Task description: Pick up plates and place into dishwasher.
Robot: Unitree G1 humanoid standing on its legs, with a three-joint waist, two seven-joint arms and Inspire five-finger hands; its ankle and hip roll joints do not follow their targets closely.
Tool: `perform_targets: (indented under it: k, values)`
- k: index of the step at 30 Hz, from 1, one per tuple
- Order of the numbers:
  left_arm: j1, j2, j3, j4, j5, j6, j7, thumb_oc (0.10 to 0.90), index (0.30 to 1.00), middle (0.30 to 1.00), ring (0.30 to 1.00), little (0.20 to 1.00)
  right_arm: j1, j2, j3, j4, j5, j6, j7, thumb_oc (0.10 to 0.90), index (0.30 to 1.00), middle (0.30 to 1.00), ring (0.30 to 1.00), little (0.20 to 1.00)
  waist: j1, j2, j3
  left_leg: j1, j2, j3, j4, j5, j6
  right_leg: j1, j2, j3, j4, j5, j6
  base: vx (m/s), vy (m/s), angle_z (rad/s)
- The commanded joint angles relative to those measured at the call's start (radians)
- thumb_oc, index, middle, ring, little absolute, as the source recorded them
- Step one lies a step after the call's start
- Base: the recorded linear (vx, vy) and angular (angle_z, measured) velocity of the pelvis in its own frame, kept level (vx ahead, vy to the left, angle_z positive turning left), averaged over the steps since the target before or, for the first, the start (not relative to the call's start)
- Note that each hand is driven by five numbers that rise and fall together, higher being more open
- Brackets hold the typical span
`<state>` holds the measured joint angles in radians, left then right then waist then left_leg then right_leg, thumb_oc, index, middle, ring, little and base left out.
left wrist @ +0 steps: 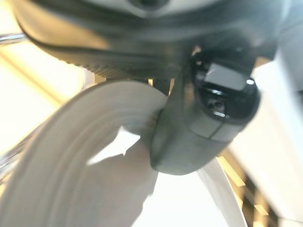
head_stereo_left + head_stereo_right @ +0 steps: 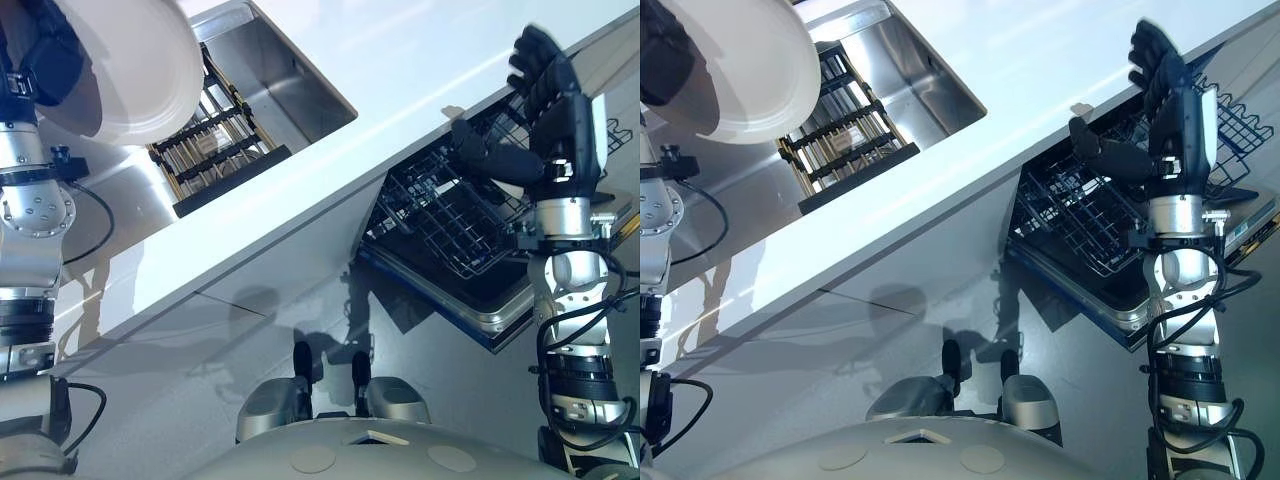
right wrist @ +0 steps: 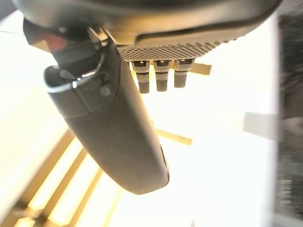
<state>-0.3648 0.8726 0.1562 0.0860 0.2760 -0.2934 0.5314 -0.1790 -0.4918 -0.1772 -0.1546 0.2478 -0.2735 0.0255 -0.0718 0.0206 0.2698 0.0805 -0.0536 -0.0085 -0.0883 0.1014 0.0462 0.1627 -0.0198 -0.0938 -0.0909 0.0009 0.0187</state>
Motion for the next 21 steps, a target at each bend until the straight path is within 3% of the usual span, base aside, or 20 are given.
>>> perform_targets:
  k: [1, 5, 9, 15, 21]
  values:
    - [-0.091, 0.069, -0.001, -0.023, 0.095, -0.072, 0.143, 0.100, 0.300, 0.300, 0.300, 0.200, -0.085, -0.075, 0.058, -0.109, 0.119, -0.056, 0.051, 0.800, 0.900, 0.900, 0.900, 0.900, 0.010, 0.017, -0.223, 0.041, 0.003, 0.059, 0.001, -0.124, -0.030, -0.070, 0.050, -0.016, 0.064, -0.067, 0.000, -0.01, -0.070, 0.12]
    - [-0.117, 0.067, -0.033, -0.057, 0.146, -0.078, 0.171, 0.100, 0.300, 0.300, 0.300, 0.200, -0.137, -0.049, 0.113, -0.140, 0.253, 0.048, 0.135, 0.800, 0.900, 0.900, 0.900, 0.900, 0.022, 0.011, -0.235, 0.042, 0.007, 0.061, 0.001, -0.124, -0.035, -0.063, 0.049, -0.037, 0.059, -0.067, -0.003, -0.01, -0.056, 0.06]
    - [-0.165, 0.041, -0.135, -0.084, 0.207, -0.076, 0.178, 0.100, 0.300, 0.300, 0.300, 0.200, -0.215, 0.016, 0.220, -0.176, 0.456, 0.189, 0.200, 0.800, 0.900, 0.900, 0.900, 0.900, 0.041, 0.000, -0.247, 0.043, 0.014, 0.069, 0.001, -0.126, -0.037, -0.050, 0.048, -0.070, 0.049, -0.067, -0.005, -0.01, -0.062, 0.02]
    - [-0.215, -0.020, -0.256, -0.094, 0.261, -0.097, 0.207, 0.100, 0.300, 0.300, 0.300, 0.200, -0.259, 0.084, 0.278, -0.173, 0.559, 0.214, 0.175, 0.800, 0.900, 0.900, 0.900, 0.900, 0.044, -0.011, -0.262, 0.043, 0.017, 0.071, 0.001, -0.128, -0.032, -0.040, 0.051, -0.073, 0.035, -0.061, -0.002, 0.00, -0.016, 0.02]
    - [-0.234, -0.089, -0.308, -0.077, 0.310, -0.155, 0.290, 0.100, 0.300, 0.300, 0.300, 0.200, -0.258, 0.138, 0.307, -0.167, 0.574, 0.182, 0.155, 0.800, 0.900, 0.900, 0.900, 0.900, 0.039, -0.015, -0.277, 0.044, 0.019, 0.078, 0.001, -0.133, -0.028, -0.040, 0.053, -0.065, 0.027, -0.057, 0.001, 0.01, -0.002, -0.01]
